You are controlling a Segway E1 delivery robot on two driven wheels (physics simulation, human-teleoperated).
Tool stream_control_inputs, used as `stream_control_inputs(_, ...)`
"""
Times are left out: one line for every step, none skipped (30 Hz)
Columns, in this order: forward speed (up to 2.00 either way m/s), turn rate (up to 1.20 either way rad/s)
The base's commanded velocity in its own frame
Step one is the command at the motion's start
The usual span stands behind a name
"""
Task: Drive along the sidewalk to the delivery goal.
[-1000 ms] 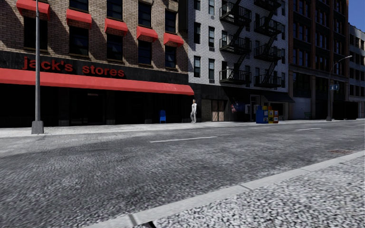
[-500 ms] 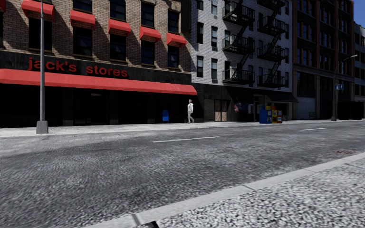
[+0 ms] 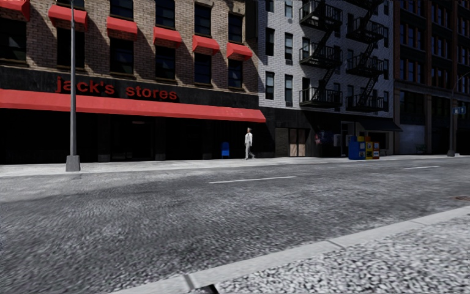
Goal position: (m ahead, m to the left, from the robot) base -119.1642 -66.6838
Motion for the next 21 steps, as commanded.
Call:
stream_control_inputs(0.0,0.28)
stream_control_inputs(0.0,0.28)
stream_control_inputs(0.0,0.28)
stream_control_inputs(0.0,0.29)
stream_control_inputs(0.0,0.3)
stream_control_inputs(0.0,0.3)
stream_control_inputs(0.0,0.34)
stream_control_inputs(0.0,0.39)
stream_control_inputs(0.0,0.41)
stream_control_inputs(0.0,0.41)
stream_control_inputs(0.0,0.41)
stream_control_inputs(0.0,0.43)
stream_control_inputs(0.0,0.44)
stream_control_inputs(0.0,0.44)
stream_control_inputs(0.0,0.47)
stream_control_inputs(0.0,0.49)
stream_control_inputs(0.0,0.5)
stream_control_inputs(0.0,0.5)
stream_control_inputs(0.0,0.51)
stream_control_inputs(0.0,0.51)
stream_control_inputs(0.0,0.51)
